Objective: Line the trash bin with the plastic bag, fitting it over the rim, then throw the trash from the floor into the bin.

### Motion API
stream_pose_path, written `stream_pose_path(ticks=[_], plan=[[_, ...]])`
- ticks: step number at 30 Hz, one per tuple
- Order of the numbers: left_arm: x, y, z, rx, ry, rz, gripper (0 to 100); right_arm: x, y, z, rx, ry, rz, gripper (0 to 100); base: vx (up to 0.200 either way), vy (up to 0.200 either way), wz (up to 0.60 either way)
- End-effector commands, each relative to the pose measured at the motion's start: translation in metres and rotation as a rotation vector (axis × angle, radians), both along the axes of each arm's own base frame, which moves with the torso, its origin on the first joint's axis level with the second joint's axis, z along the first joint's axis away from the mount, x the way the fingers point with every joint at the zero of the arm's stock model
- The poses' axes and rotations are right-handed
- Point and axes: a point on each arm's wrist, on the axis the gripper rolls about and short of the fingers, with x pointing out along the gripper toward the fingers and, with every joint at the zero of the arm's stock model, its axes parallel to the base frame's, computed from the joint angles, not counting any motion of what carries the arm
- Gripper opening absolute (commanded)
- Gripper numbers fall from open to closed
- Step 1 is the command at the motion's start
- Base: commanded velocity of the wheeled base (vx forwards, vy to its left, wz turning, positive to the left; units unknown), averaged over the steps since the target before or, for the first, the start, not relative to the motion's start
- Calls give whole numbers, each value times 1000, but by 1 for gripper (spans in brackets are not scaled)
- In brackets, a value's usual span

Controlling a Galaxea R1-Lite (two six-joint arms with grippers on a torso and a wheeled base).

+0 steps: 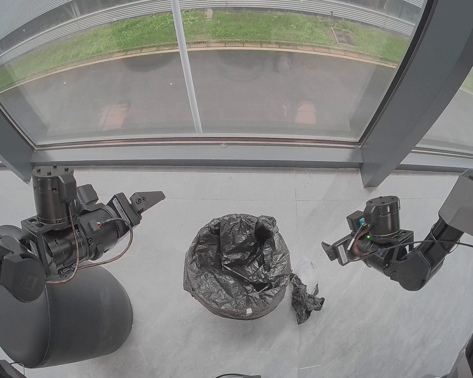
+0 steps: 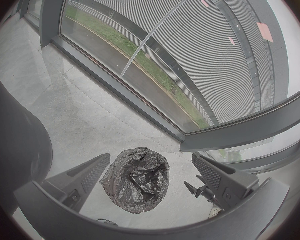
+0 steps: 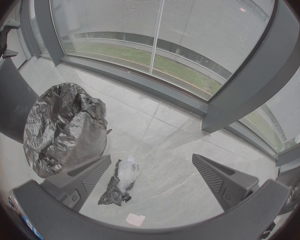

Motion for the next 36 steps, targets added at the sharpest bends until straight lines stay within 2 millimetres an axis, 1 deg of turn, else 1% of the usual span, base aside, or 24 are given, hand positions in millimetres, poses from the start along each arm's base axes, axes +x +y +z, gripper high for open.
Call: stream_pose_path(ticks=[1,2,3,6,10,16,20,24,27,30,31,32,34,36], plan=[[0,-1,-2,3,6,-2,100,29,-29,-23,-8,49,49,100,0,0,0],[0,-1,-2,3,6,-2,100,30,-28,-25,-7,50,54,100,0,0,0],[1,-1,-3,4,7,-2,100,41,-25,-36,-5,62,77,100,0,0,0],[1,-1,-3,4,9,-2,100,57,-20,-56,-7,86,89,100,0,0,0],[2,-1,-3,5,10,-2,100,78,-13,-74,10,111,122,100,0,0,0],[5,-2,-7,7,21,0,100,107,1,-75,14,179,144,100,0,0,0],[7,-2,-10,10,30,1,100,116,12,-69,46,227,130,100,0,0,0],[9,-3,-13,14,41,1,100,125,16,-65,49,310,108,100,0,0,0],[9,-3,-14,13,42,2,100,136,21,-64,48,360,86,100,0,0,0],[9,-3,-14,13,43,2,100,146,29,-66,54,380,84,100,0,0,0],[9,-3,-14,13,43,2,100,147,29,-66,54,378,84,100,0,0,0],[9,-3,-14,13,43,2,100,151,32,-70,53,387,83,100,0,0,0],[9,-3,-14,14,45,2,100,152,34,-72,49,396,87,100,0,0,0],[10,-3,-15,14,46,2,100,152,39,-79,42,414,92,100,0,0,0]])
